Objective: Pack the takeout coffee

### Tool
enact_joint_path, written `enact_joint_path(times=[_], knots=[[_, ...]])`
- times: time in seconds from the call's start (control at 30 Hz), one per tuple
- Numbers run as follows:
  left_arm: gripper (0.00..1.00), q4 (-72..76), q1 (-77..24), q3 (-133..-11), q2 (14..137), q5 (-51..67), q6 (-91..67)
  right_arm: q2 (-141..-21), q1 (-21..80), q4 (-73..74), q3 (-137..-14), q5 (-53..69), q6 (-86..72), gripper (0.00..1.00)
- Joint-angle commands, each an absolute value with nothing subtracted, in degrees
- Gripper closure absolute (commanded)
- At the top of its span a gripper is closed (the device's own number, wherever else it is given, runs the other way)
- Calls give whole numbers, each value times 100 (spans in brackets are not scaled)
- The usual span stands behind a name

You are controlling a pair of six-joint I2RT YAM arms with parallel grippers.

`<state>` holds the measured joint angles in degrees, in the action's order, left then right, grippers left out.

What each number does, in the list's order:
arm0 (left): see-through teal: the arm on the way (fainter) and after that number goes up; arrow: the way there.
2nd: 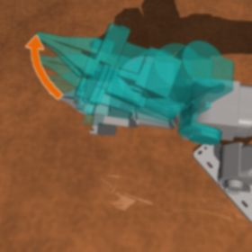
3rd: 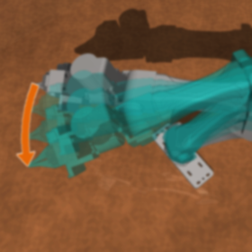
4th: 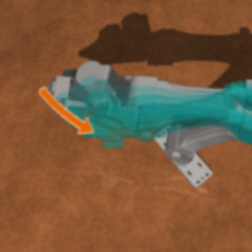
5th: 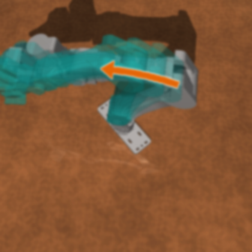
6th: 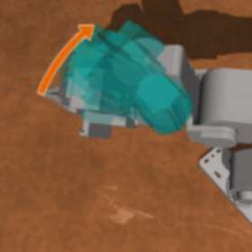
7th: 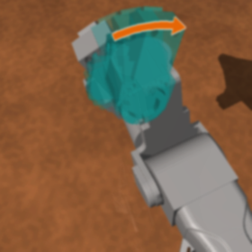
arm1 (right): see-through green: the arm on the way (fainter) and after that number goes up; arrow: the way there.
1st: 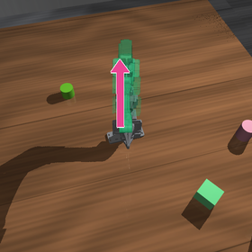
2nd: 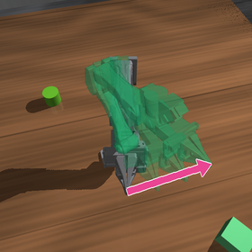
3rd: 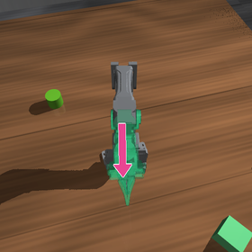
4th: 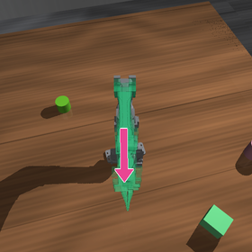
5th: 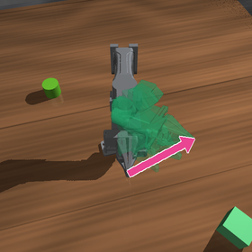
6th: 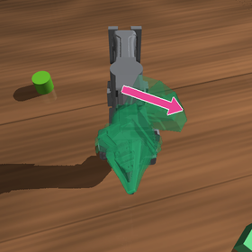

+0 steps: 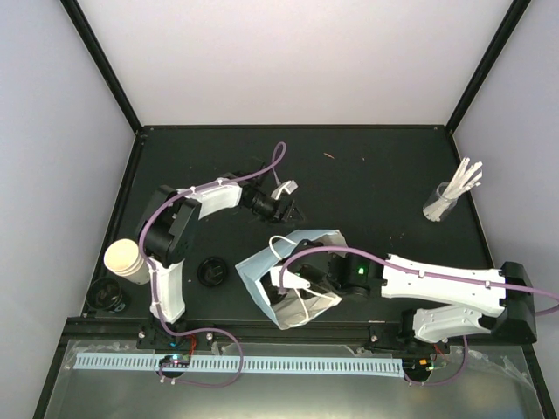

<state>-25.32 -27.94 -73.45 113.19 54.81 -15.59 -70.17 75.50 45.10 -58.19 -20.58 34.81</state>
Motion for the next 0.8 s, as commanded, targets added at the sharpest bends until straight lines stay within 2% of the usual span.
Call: enact_joint_path(times=[0.0, 0.1, 0.3, 0.57, 0.77], knots=[[20, -2776, -2878, -7660, 11496, 5851, -1324, -7112, 7464, 4163, -5998, -1961, 3650, 55], [28, -2938, -2908, -7689, 11588, 5946, -1198, -7207, 7305, 4127, -5897, -1937, 3751, 55], [37, -3437, -2926, -7743, 11761, 6041, -862, -7361, 7039, 4296, -5910, -1639, 3864, 57], [46, -3495, -2972, -7833, 11870, 6131, -875, -7383, 6940, 4532, -5906, -1081, 3784, 59], [47, -3649, -3045, -7927, 11829, 6136, -837, -7572, 6833, 4741, -5957, -835, 3857, 61]])
